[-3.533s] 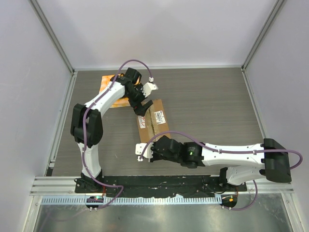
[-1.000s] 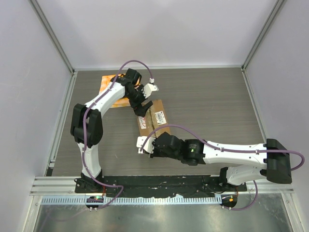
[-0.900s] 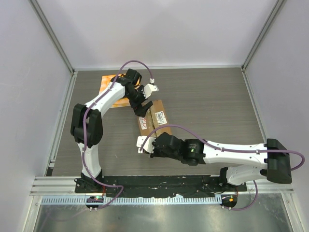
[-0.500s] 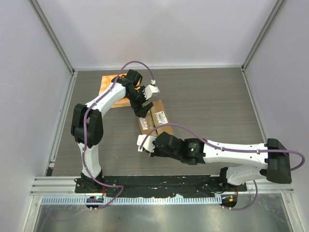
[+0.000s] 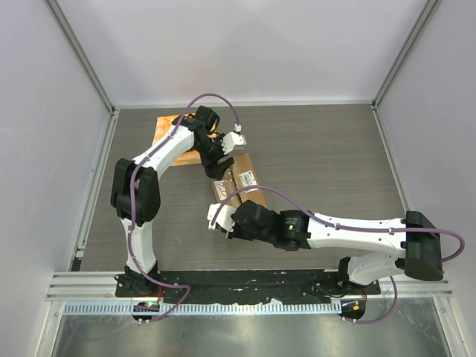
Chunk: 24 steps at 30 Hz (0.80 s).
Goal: Unpack the express box
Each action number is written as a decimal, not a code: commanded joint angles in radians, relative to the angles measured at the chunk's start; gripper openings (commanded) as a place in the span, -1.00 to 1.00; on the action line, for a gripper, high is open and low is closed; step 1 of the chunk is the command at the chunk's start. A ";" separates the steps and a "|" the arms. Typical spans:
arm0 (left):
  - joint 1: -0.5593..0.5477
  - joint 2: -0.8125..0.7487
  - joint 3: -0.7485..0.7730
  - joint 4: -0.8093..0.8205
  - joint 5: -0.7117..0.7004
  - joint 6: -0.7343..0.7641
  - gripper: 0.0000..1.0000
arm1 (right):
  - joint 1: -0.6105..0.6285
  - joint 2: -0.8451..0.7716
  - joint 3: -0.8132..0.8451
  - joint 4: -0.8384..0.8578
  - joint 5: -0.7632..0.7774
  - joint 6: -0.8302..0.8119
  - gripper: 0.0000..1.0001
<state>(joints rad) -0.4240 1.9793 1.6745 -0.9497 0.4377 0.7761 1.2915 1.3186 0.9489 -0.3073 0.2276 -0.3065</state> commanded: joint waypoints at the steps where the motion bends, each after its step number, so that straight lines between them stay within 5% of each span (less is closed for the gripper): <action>1: -0.010 0.118 0.013 -0.213 -0.106 0.158 0.32 | 0.000 0.071 0.004 -0.063 -0.114 0.072 -0.98; 6: -0.032 0.209 0.161 -0.271 -0.134 0.178 0.01 | 0.003 0.134 0.062 -0.023 -0.146 0.050 -0.99; 19: -0.085 0.265 0.247 -0.296 -0.099 0.305 -0.05 | 0.012 0.166 0.087 -0.018 -0.128 0.037 -0.99; 24: -0.099 0.277 0.237 -0.300 -0.096 0.318 -0.25 | 0.012 0.087 0.047 -0.079 -0.086 0.059 -0.99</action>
<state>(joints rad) -0.4835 2.1536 1.9644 -1.2240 0.3737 0.9691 1.2942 1.4609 1.0523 -0.2413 0.1547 -0.3058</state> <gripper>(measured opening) 0.694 0.226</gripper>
